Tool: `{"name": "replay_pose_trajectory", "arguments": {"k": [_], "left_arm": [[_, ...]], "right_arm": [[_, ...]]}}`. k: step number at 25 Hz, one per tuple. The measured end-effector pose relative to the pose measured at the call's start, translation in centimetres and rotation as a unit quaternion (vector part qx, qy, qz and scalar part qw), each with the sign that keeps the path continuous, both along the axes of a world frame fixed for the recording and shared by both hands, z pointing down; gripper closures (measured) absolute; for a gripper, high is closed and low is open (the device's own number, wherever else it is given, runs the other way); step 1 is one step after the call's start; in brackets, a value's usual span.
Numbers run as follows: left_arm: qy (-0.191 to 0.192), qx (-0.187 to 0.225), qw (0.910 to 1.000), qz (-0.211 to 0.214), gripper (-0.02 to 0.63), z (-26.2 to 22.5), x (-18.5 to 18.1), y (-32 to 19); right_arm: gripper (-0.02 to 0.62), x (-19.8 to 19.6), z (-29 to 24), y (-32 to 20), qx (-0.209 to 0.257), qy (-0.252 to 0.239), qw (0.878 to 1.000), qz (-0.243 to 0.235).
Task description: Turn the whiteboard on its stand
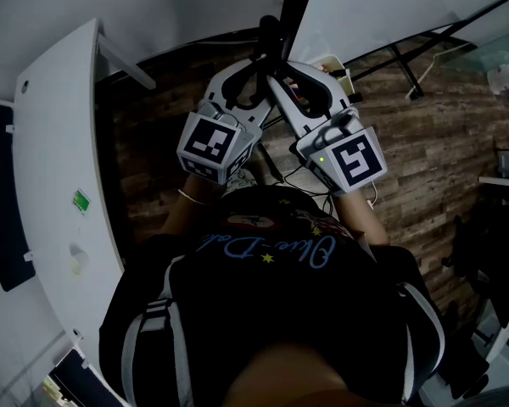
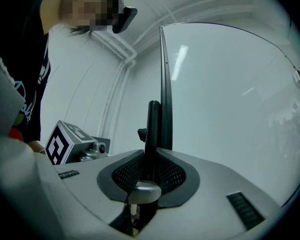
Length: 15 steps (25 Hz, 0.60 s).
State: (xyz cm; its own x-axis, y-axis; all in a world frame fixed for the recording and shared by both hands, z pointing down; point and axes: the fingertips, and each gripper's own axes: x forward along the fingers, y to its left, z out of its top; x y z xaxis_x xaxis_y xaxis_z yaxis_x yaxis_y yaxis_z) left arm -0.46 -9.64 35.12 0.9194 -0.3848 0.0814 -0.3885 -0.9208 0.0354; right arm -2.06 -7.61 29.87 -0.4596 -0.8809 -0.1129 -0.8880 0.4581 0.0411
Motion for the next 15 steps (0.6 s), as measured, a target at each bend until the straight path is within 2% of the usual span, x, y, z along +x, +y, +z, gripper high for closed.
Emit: {"name": "replay_pose_trajectory", "arguments": {"k": [6, 11, 15], "left_arm": [[0.000, -0.001, 1.0000, -0.002, 0.414, 0.0, 0.3, 0.6], [0.001, 0.001, 1.0000, -0.004, 0.414, 0.1, 0.4, 1.2], [0.002, 0.001, 1.0000, -0.006, 0.414, 0.0, 0.7, 1.6]], "right_arm": [[0.515, 0.3, 0.0, 0.6, 0.002, 0.000, 1.000, -0.003], [0.515, 0.3, -0.6, 1.3, 0.023, -0.022, 0.999, -0.014], [0.515, 0.6, -0.2, 1.6, 0.011, -0.006, 1.000, -0.008]]}}
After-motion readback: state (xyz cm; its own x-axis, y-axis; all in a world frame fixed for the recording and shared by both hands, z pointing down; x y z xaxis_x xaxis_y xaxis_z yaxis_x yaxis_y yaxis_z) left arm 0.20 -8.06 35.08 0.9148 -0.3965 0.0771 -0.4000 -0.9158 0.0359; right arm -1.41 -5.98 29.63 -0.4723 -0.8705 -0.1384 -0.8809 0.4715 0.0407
